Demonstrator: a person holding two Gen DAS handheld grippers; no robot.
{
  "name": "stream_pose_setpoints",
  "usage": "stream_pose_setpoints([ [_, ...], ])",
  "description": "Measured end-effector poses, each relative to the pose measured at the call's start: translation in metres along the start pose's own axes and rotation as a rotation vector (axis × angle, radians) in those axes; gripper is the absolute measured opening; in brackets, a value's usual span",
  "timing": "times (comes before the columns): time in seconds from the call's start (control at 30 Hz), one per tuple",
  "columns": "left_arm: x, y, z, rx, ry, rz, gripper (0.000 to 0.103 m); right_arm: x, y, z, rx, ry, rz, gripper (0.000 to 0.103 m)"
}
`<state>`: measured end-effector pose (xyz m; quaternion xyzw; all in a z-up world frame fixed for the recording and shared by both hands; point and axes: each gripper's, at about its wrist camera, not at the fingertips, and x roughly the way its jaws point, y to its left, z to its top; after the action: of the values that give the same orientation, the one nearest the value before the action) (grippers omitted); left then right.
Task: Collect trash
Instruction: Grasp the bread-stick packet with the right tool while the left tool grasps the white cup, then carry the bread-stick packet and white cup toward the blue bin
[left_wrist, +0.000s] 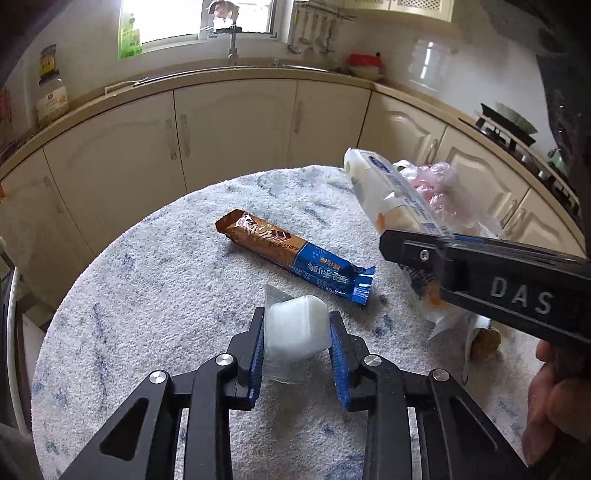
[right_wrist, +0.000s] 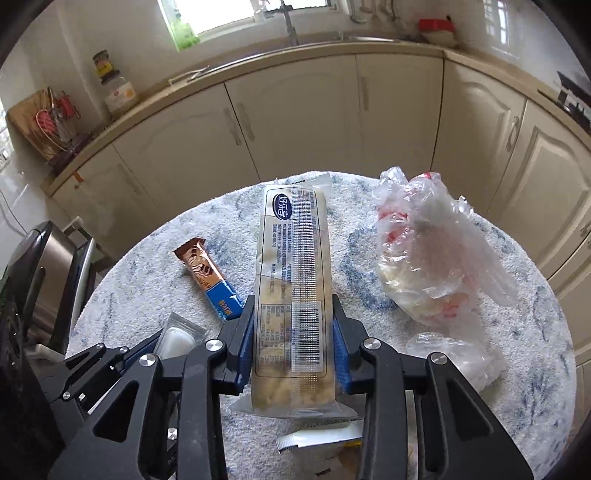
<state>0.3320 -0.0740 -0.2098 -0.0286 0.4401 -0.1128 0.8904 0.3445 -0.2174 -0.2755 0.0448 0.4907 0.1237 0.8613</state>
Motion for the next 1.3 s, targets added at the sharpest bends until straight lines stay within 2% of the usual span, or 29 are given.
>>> stream_pose_setpoints([
  [0.3, -0.016, 0.018, 0.017, -0.039, -0.091, -0.016, 0.027, -0.065, 0.025, -0.020, -0.049, -0.104, 0.012, 0.035],
  [0.53, -0.039, 0.004, 0.036, -0.016, -0.190, -0.071, 0.027, -0.140, 0.016, -0.052, -0.024, -0.190, 0.013, 0.035],
  [0.73, -0.059, -0.034, 0.029, 0.051, -0.256, -0.160, 0.027, -0.199, -0.021, -0.088, 0.052, -0.242, -0.033, 0.035],
  [0.8, -0.069, -0.035, 0.022, 0.079, -0.270, -0.194, 0.027, -0.218, -0.038, -0.103, 0.084, -0.256, -0.051, 0.035],
  [0.93, -0.088, -0.062, 0.002, 0.146, -0.285, -0.269, 0.027, -0.252, -0.071, -0.134, 0.139, -0.286, -0.109, 0.035],
  [1.03, -0.093, -0.085, -0.004, 0.209, -0.282, -0.328, 0.027, -0.278, -0.102, -0.160, 0.199, -0.311, -0.162, 0.035],
  [1.1, -0.114, -0.106, -0.031, 0.253, -0.271, -0.366, 0.027, -0.294, -0.125, -0.181, 0.249, -0.324, -0.200, 0.035],
  [1.2, -0.123, -0.137, -0.046, 0.316, -0.250, -0.426, 0.027, -0.316, -0.157, -0.208, 0.324, -0.337, -0.249, 0.035],
  [1.3, -0.121, -0.181, -0.048, 0.372, -0.218, -0.483, 0.027, -0.338, -0.190, -0.238, 0.399, -0.343, -0.308, 0.035],
])
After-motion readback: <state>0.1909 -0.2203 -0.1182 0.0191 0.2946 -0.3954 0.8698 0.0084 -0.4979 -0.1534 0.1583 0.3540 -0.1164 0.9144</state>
